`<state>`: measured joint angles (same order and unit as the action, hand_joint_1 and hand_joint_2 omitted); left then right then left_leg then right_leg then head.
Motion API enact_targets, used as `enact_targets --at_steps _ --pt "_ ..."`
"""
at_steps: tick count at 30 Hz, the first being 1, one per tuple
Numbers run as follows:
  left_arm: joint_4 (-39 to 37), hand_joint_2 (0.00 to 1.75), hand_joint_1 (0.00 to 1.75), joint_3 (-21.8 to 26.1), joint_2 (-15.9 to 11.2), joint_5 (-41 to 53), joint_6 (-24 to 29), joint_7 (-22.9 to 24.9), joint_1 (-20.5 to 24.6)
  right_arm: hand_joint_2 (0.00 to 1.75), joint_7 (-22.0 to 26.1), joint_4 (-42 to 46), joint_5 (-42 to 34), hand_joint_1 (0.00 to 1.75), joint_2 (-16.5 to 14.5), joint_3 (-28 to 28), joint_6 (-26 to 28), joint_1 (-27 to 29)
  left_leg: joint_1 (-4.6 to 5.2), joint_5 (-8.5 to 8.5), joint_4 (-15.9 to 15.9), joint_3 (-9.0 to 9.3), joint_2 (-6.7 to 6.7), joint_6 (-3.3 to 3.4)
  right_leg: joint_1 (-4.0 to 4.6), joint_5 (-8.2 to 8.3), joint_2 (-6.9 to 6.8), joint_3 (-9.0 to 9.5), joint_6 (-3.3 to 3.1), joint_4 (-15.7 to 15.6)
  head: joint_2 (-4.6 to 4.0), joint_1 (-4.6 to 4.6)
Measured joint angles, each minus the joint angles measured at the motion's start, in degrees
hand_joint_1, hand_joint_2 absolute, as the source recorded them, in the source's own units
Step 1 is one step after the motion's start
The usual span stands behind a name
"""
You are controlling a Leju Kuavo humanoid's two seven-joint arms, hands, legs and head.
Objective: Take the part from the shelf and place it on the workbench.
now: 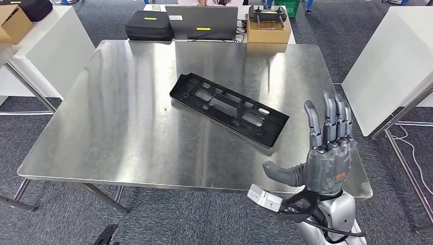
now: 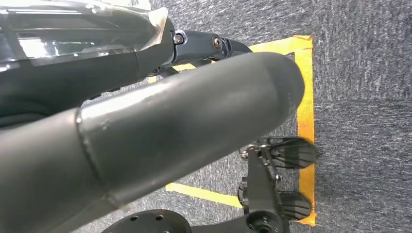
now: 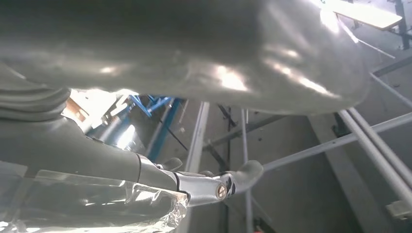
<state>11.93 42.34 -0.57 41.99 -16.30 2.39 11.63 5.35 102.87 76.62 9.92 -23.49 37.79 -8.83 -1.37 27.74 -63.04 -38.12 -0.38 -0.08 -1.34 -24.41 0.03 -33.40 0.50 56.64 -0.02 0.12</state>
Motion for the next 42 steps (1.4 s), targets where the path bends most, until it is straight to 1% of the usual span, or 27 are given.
enact_targets --at_steps 2,3,4,5,8,9,13,18,19,21,22,23,24,25,26,28,29,30,31,33,34,35,36,37,38,40,42 --pt "0.0 0.0 0.0 0.2 0.0 0.0 -0.2 -0.3 -0.3 0.0 -0.1 1.1 -0.6 0.0 0.6 0.1 0.2 1.7 0.0 4.55 -7.6 -2.64 0.14 -0.24 0.23 0.31 -0.13 -0.47 -0.64 0.0 0.0 -0.07" --pt "0.0 0.0 0.0 0.2 0.0 0.0 -0.3 -0.4 -0.5 0.0 -0.1 1.6 -0.9 0.0 0.8 0.1 0.3 2.7 0.0 5.66 -10.0 -3.19 0.16 -0.28 0.34 0.51 -0.18 -0.75 -0.83 0.0 0.0 -0.06" --pt "0.0 0.0 0.0 0.2 0.0 0.0 -0.3 -0.4 -0.7 0.0 -0.1 2.1 -1.1 0.0 1.0 0.2 0.3 3.7 0.0 5.77 -10.4 -2.71 0.17 -0.24 0.41 0.7 -0.21 -1.02 -0.88 0.0 0.0 -0.07" --pt "0.0 0.0 0.0 0.2 0.0 0.0 -0.3 -0.5 -0.8 0.0 0.0 2.8 -1.3 0.0 1.2 0.4 0.3 4.7 0.0 4.9 -8.4 -0.94 0.18 -0.1 0.45 0.92 -0.21 -1.26 -0.84 0.1 0.0 -0.07" --pt "0.0 0.0 0.0 0.2 -0.1 0.0 -0.2 -0.7 -0.8 0.0 0.7 4.6 -1.9 0.0 1.4 1.1 0.3 7.2 0.16 1.78 2.8 6.88 0.14 0.54 0.71 1.56 -0.16 -1.68 -0.22 0.2 0.0 -0.02" --pt "0.0 0.0 0.0 0.2 -0.1 0.0 -0.2 -0.8 -0.7 0.0 1.0 5.2 -2.3 0.0 1.4 1.5 0.4 7.9 0.32 1.42 4.8 8.17 0.11 0.74 0.83 1.77 -0.17 -1.72 0.1 0.2 0.0 0.05" --pt "0.0 0.0 0.0 0.3 -0.2 0.0 -0.3 -1.0 -0.8 0.0 2.0 7.0 -3.5 0.0 1.2 2.6 0.4 9.8 0.94 0.32 5.7 8.19 0.11 1.86 0.97 2.77 -0.16 -1.79 1.58 0.0 0.0 0.22" --pt "0.0 0.0 0.0 0.3 -0.1 0.0 -0.3 -1.0 -0.8 0.0 2.1 7.4 -3.6 0.0 1.2 2.9 0.4 10.1 0.75 -0.25 6.0 7.99 0.25 2.24 1.21 2.72 -0.13 -2.08 1.84 0.2 0.0 0.24" --pt "0.0 0.0 0.0 0.3 -0.1 0.0 -0.3 -1.0 -0.8 0.0 2.1 7.5 -3.6 0.0 1.2 3.0 0.4 10.2 0.71 -0.49 6.1 7.83 0.32 2.42 1.13 2.0 -0.13 -2.5 1.74 0.9 0.0 0.26" --pt "0.0 0.0 0.0 0.3 0.0 -0.2 -0.2 -1.1 -0.7 0.0 5.2 8.0 -7.3 0.0 0.3 4.6 0.4 11.6 0.72 -2.08 6.1 5.91 0.59 3.0 0.79 -3.51 -0.11 -4.6 1.56 9.2 0.0 0.48" --pt "0.0 0.0 0.0 0.4 0.0 -0.4 -0.2 -1.2 -0.8 0.0 8.3 8.1 -11.1 0.0 -0.8 6.4 0.4 12.7 0.82 -3.02 6.1 4.66 0.63 3.16 0.69 -5.63 -0.09 -4.23 1.74 11.8 0.0 0.58" --pt "0.0 0.0 0.0 0.5 0.1 -0.6 -0.2 -1.6 -0.9 0.0 12.3 8.2 -15.9 0.0 -2.4 8.7 0.4 13.8 0.85 -3.95 6.0 3.44 0.68 3.17 0.63 -6.91 -0.1 -2.62 2.01 12.5 0.0 0.66" --pt "0.1 0.0 0.0 0.6 0.6 -0.8 -0.1 -2.4 -0.8 0.0 16.9 7.8 -21.2 0.0 -4.7 11.6 0.4 14.6 0.88 -4.55 6.0 2.83 0.65 2.96 0.68 -6.14 -0.12 1.01 2.26 8.0 0.0 0.65" --pt "0.5 0.0 0.0 0.5 1.4 -1.2 0.0 -3.1 -0.7 0.0 20.6 7.0 -25.3 0.0 -6.8 14.5 0.4 14.8 0.95 -5.0 6.0 2.5 0.6 2.7 0.92 -5.58 -0.15 3.97 2.13 3.6 0.0 0.57" --pt "1.7 0.0 0.0 0.2 3.1 -2.1 0.5 -3.2 -0.4 0.0 24.3 5.6 -29.0 0.0 -9.1 17.6 0.4 14.8 1.04 -5.51 6.1 2.3 0.52 2.42 1.13 -5.23 -0.2 5.8 1.86 0.3 0.0 0.46" --pt "6.4 0.0 0.0 -2.2 7.9 -6.1 2.0 -0.2 0.6 0.0 30.5 1.7 -34.1 0.0 -13.1 23.5 0.4 14.1 1.17 -6.54 6.4 2.01 0.19 1.82 1.49 -4.88 -0.28 6.47 1.28 -1.8 0.0 0.3" --pt "9.1 0.0 0.0 -3.9 10.3 -8.4 2.7 2.2 0.9 0.0 32.3 -0.1 -35.2 0.0 -14.7 25.8 0.4 13.8 1.18 -6.95 6.5 1.91 0.03 1.51 1.16 -4.38 -0.38 6.04 0.89 -2.0 0.0 0.33" --pt "11.6 0.0 0.0 -6.0 12.2 -11.0 3.1 4.2 1.1 0.0 33.2 -1.6 -35.7 0.0 -16.1 27.7 0.4 13.5 1.13 -6.54 6.2 1.59 -0.04 1.24 0.78 -3.85 -0.5 5.88 0.4 -2.2 0.0 0.37" --pt "13.8 0.0 0.0 -8.2 13.6 -13.5 3.4 5.6 1.0 0.0 33.4 -2.7 -35.7 0.0 -17.4 29.1 0.4 13.3 1.02 -5.06 5.1 1.06 -0.01 1.01 0.43 -3.15 -0.57 5.62 -0.26 -2.5 0.0 0.34" --pt "17.2 0.0 0.0 -12.5 14.9 -18.5 4.0 6.9 0.5 0.0 32.9 -4.1 -35.5 0.0 -19.3 31.0 0.4 13.2 0.77 0.44 -0.7 -0.83 0.09 0.62 0.04 -1.74 -0.49 4.7 -1.1 -2.6 0.0 0.28" --pt "18.5 0.0 0.0 -14.5 15.1 -20.4 4.3 6.9 0.2 0.0 32.6 -4.5 -35.4 0.0 -19.9 31.6 0.4 13.3 0.68 3.15 -4.7 -1.93 0.1 0.37 0.08 -1.14 -0.38 4.0 -1.24 -2.5 0.0 0.24" --pt "19.6 0.0 0.0 -16.3 15.1 -21.7 4.6 6.9 0.0 0.0 32.4 -5.0 -35.3 0.0 -20.4 32.1 0.4 13.4 0.63 4.77 -8.2 -2.66 0.1 0.09 0.1 -0.61 -0.33 3.22 -1.12 -2.3 0.0 0.22" --pt "20.5 0.0 0.0 -17.8 15.1 -22.4 4.8 6.8 -0.3 0.0 32.3 -5.4 -35.2 0.0 -20.8 32.6 0.4 13.5 0.53 5.15 -10.1 -2.64 0.13 -0.16 0.07 -0.18 -0.34 2.43 -0.91 -2.1 0.0 0.21" --pt "21.3 0.0 0.0 -19.1 15.1 -22.7 4.9 6.8 -0.5 0.0 32.2 -5.7 -35.2 0.0 -21.2 33.0 0.4 13.5 0.36 4.45 -9.9 -1.6 0.17 -0.37 -0.01 0.16 -0.37 1.69 -0.64 -1.8 0.0 0.21" --pt "22.0 0.0 0.0 -20.2 15.2 -22.9 5.0 6.8 -0.7 0.0 32.2 -6.0 -35.2 0.0 -21.5 33.4 0.4 13.5 0.14 3.04 -7.4 0.61 0.2 -0.55 -0.14 0.41 -0.41 0.98 -0.35 -1.4 0.0 0.21" --pt "23.1 0.0 0.0 -21.9 15.4 -23.1 4.9 6.7 -0.9 0.0 32.1 -6.4 -35.2 0.0 -21.9 33.9 0.4 13.5 -0.2 1.47 0.6 6.13 0.07 -0.91 -0.17 0.79 -0.51 -0.34 0.26 -0.4 0.0 0.17" --pt "23.9 0.0 0.0 -23.1 15.6 -23.6 5.2 6.3 -1.2 0.0 31.8 -6.6 -35.4 0.0 -22.3 34.4 0.4 13.3 -0.06 1.38 4.8 8.57 -0.24 -0.48 0.08 1.33 -0.53 -1.17 1.06 0.3 0.0 0.22"
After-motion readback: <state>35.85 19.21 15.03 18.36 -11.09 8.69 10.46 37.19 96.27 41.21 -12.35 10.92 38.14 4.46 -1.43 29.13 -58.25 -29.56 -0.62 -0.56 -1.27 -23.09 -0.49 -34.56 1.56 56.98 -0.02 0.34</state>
